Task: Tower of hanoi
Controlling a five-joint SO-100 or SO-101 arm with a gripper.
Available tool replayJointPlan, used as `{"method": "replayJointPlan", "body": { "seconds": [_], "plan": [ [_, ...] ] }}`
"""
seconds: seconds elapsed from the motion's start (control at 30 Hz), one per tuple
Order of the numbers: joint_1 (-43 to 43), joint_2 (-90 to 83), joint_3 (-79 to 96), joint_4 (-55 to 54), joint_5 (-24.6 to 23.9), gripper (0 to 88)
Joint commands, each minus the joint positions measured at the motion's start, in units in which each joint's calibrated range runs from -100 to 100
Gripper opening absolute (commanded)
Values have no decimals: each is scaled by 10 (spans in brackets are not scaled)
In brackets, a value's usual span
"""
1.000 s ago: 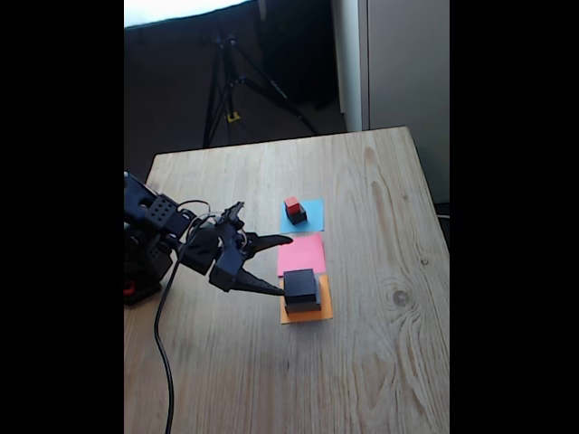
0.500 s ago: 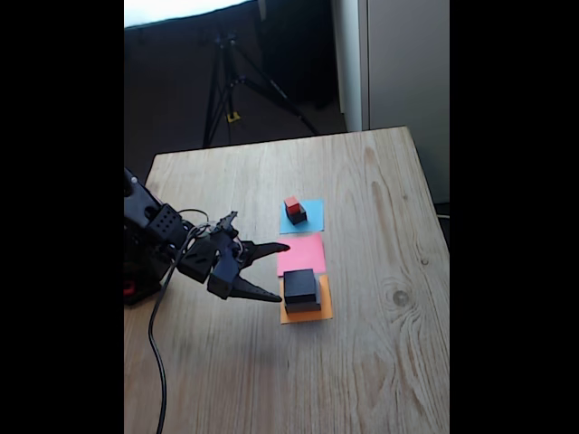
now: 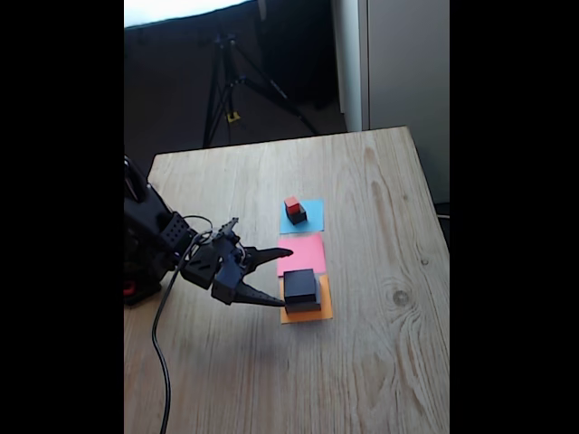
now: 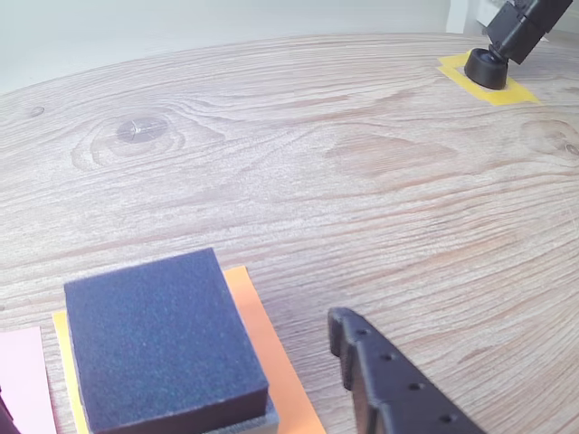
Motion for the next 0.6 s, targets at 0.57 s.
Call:
{"method": "replayJointPlan", "body": {
  "seconds": [0.57],
  "plan": [
    [-25,113,-44,-120,9,471]
  ]
}}
